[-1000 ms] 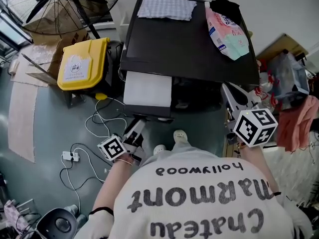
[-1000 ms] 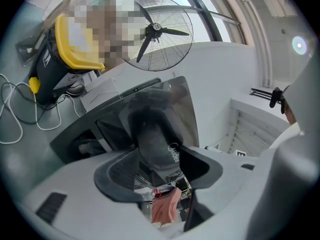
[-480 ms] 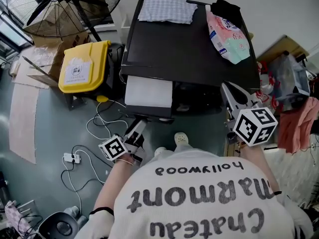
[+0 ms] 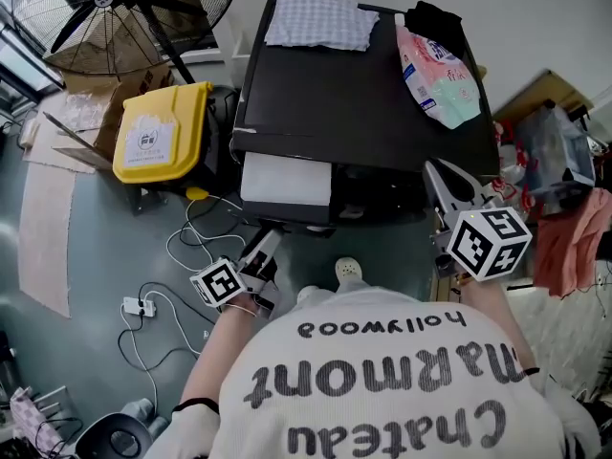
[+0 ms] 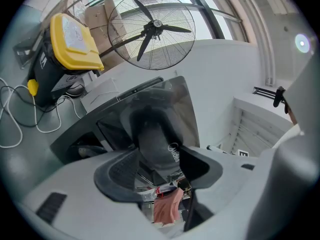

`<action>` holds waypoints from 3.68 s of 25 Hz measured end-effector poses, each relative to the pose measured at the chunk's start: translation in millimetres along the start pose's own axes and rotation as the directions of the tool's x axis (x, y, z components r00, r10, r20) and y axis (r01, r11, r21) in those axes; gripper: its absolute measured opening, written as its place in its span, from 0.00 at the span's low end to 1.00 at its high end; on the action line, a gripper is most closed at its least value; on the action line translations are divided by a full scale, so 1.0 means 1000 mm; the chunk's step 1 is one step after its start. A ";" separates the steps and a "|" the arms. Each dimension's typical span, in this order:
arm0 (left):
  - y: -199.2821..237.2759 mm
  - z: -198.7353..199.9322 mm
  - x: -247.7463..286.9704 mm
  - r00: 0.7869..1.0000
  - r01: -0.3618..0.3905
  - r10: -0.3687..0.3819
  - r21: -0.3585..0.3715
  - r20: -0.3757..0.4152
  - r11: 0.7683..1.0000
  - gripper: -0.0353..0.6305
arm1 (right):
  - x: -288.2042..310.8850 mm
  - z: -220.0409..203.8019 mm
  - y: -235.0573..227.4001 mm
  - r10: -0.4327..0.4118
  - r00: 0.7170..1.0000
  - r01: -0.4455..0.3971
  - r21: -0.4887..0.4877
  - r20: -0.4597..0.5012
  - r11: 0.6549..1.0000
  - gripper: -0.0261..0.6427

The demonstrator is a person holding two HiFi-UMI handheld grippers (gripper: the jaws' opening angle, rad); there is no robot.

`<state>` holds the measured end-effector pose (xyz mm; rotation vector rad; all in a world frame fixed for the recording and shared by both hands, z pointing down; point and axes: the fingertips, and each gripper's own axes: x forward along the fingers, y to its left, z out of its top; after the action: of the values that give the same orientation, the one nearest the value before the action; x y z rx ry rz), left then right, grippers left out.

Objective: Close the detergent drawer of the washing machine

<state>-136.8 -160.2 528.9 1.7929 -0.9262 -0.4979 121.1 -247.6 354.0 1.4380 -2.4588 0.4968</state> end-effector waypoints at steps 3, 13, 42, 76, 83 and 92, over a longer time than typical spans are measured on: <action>-0.002 0.003 0.003 1.000 0.009 -0.009 0.003 -0.003 1.000 0.44 | 0.000 0.002 -0.002 -0.002 1.000 0.002 0.005 0.004 1.000 0.09; -0.002 0.007 0.009 1.000 0.005 -0.005 0.005 -0.002 1.000 0.44 | 0.002 0.000 -0.009 -0.007 1.000 0.007 0.020 0.002 1.000 0.09; -0.001 0.016 0.021 1.000 -0.023 0.023 0.000 0.008 1.000 0.44 | -0.004 -0.008 -0.022 -0.034 0.999 0.034 0.043 -0.011 0.998 0.09; 0.011 0.033 0.039 0.993 -0.110 0.110 0.003 0.031 0.994 0.45 | -0.001 -0.009 -0.037 -0.053 0.998 0.054 0.054 -0.022 0.997 0.09; 0.011 0.038 0.045 0.993 -0.108 0.107 0.011 0.041 0.994 0.45 | 0.000 -0.009 -0.041 -0.059 0.998 0.060 0.057 -0.023 0.997 0.09; 0.013 0.041 0.048 0.991 -0.123 0.123 0.006 0.058 0.992 0.45 | -0.002 -0.010 -0.044 -0.067 0.997 0.069 0.057 -0.026 0.996 0.09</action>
<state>-140.0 -224.2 528.2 1.7257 -1.0735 -0.4690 160.6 -261.9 369.1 1.5232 -2.3867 0.5714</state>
